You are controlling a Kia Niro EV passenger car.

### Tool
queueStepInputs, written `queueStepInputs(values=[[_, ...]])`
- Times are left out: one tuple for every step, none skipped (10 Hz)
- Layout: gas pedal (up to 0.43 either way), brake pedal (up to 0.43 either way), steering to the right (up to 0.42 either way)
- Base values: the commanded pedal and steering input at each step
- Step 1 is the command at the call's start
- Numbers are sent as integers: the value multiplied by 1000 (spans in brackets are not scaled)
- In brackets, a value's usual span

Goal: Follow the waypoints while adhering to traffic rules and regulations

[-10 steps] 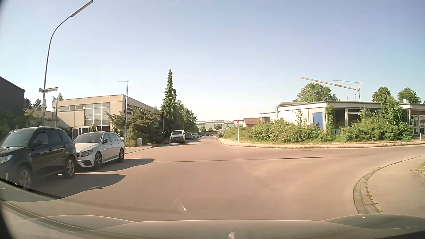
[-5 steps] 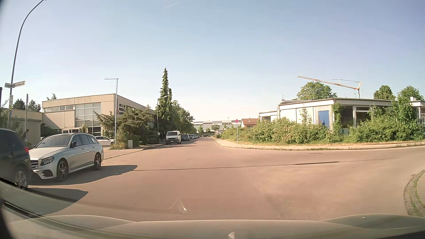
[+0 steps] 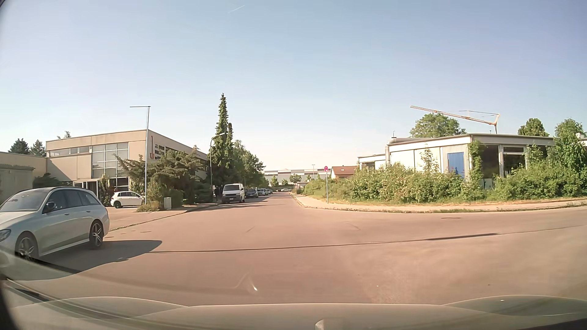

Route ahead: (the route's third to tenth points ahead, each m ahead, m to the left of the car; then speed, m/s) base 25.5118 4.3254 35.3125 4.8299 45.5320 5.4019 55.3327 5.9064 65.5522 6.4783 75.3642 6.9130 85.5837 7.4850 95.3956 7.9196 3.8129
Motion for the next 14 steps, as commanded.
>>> queueStepInputs(values=[[0,0,-3],[8,0,-13],[209,0,-28],[260,0,-43],[311,0,-52],[350,0,-56],[421,0,-58],[441,0,-57],[441,0,-51],[429,0,-35],[390,0,-31],[350,0,-37],[350,0,-41],[350,0,-46]])
